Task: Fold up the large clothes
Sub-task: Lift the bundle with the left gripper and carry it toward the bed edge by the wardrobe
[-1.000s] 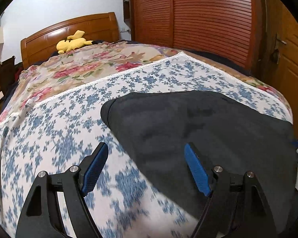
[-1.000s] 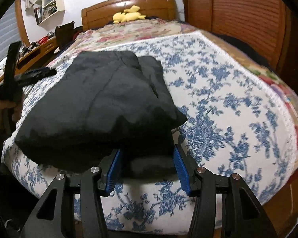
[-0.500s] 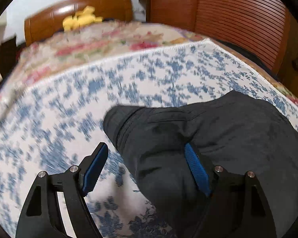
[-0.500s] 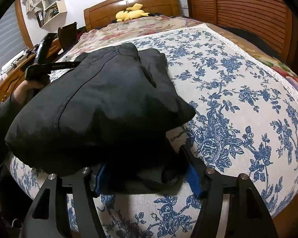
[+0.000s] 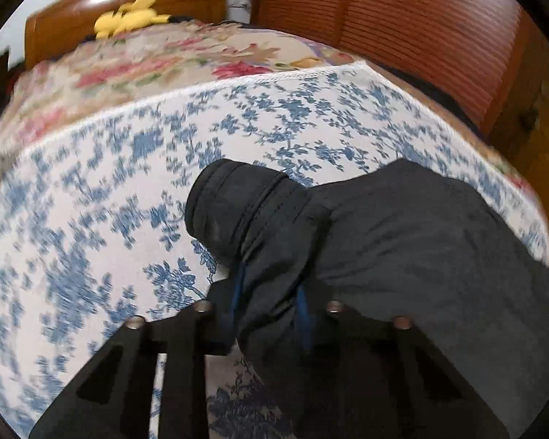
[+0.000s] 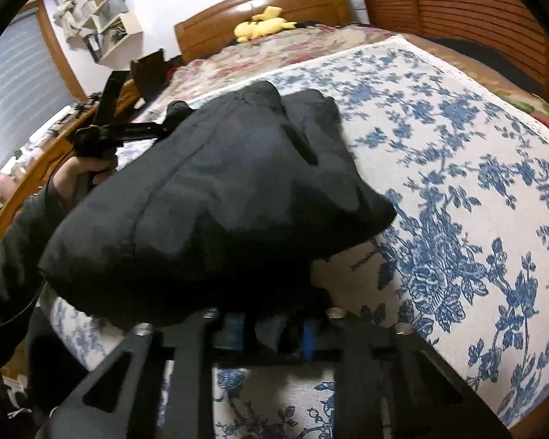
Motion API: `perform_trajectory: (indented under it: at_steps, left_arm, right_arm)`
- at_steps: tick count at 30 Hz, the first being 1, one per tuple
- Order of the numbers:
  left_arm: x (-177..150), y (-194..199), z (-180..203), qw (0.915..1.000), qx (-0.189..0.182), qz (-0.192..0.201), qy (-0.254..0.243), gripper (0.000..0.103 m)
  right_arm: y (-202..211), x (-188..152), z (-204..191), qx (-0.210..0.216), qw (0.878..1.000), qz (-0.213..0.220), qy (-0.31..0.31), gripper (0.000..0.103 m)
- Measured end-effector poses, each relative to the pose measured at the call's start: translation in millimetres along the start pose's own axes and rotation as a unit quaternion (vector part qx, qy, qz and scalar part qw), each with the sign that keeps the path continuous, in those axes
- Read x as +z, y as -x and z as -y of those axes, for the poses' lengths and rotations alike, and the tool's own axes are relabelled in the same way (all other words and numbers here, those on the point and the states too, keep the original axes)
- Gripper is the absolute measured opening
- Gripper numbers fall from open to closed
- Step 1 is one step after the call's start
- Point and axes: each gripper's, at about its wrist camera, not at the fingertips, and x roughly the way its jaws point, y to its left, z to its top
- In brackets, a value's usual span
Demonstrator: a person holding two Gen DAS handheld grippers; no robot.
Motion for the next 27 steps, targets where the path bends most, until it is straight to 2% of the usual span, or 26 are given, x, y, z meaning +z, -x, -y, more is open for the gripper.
perform_trajectory:
  at_steps: [3, 7, 9, 13, 20, 27]
  left_arm:
    - [5, 20, 12, 0.9995, 0.020, 0.021, -0.011, 0.018]
    - [14, 51, 23, 0.9980, 0.023, 0.059, -0.001, 0.017]
    - [21, 68, 38, 0.9965, 0.024, 0.080, -0.007, 0.017]
    - [38, 82, 77, 0.9946, 0.020, 0.097, -0.030, 0.017]
    - [76, 72, 151, 0.9914, -0.010, 0.120, -0.052, 0.017]
    - [129, 49, 254, 0.9834, -0.060, 0.144, -0.093, 0.017]
  right_arm:
    - [12, 1, -1, 0.000, 0.999, 0.030, 0.020, 0.012]
    - [29, 6, 4, 0.007, 0.998, 0.063, 0.024, 0.009]
    - [38, 11, 9, 0.003, 0.996, 0.080, 0.030, 0.008]
    - [61, 25, 26, -0.010, 0.993, 0.110, 0.042, 0.007]
    - [114, 42, 78, -0.075, 0.985, 0.149, 0.049, 0.007]
    - [177, 45, 137, -0.167, 0.970, 0.176, 0.032, 0.007]
